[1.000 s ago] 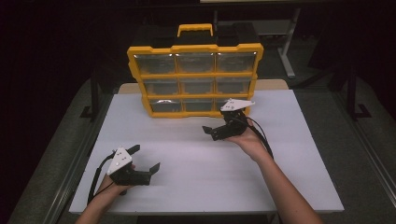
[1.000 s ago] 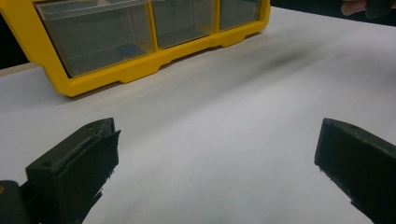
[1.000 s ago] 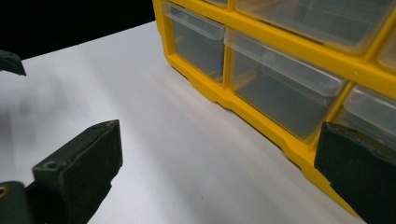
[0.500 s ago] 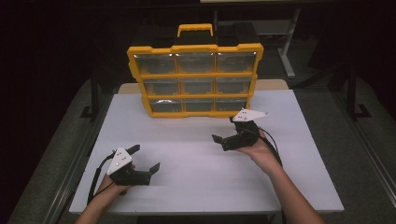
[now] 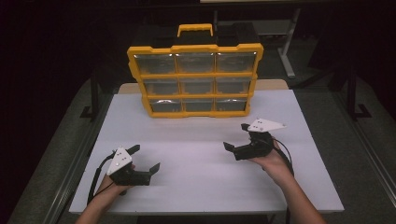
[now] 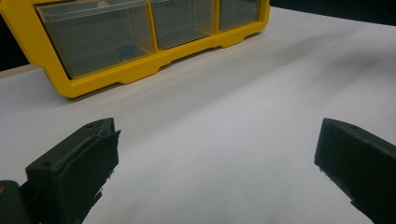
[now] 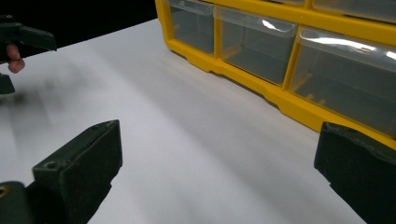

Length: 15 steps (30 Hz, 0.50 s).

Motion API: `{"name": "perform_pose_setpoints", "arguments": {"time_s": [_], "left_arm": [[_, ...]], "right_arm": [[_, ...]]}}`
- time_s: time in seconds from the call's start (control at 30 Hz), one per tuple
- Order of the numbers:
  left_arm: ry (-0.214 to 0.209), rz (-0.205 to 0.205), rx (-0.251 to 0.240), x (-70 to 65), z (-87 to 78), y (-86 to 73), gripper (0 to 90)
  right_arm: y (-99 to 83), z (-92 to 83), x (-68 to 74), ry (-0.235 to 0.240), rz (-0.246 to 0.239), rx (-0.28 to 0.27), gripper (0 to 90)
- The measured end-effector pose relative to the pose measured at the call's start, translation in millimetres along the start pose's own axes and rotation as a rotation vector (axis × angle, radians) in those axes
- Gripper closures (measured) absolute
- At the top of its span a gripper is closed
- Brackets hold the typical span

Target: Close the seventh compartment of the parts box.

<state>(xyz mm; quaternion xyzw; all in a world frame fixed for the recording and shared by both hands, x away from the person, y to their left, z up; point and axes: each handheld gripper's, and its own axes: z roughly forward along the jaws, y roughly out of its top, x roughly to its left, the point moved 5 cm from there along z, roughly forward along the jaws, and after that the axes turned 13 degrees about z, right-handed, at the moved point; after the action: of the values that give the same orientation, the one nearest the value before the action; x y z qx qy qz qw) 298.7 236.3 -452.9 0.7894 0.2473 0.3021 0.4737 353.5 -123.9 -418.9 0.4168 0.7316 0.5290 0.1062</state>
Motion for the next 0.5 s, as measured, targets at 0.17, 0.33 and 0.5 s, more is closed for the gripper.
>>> {"name": "perform_pose_setpoints", "arguments": {"time_s": [0.17, 0.33, 0.5], "left_arm": [[0.001, -0.002, -0.003, 0.0, 0.2, 0.2, 0.0], [-0.001, 0.003, -0.002, -0.5, 0.6, 0.2, 0.0], [-0.001, 0.004, -0.003, -0.3, 1.0, 0.3, 0.0]], "right_arm": [[-10.7, -12.8, -4.5, -0.014, 0.018, -0.003, 0.4], [-21.8, -22.6, -8.2, -0.027, 0.025, 0.002, 0.4], [-31.8, -31.4, -10.2, -0.034, 0.033, -0.001, 0.4]]}}
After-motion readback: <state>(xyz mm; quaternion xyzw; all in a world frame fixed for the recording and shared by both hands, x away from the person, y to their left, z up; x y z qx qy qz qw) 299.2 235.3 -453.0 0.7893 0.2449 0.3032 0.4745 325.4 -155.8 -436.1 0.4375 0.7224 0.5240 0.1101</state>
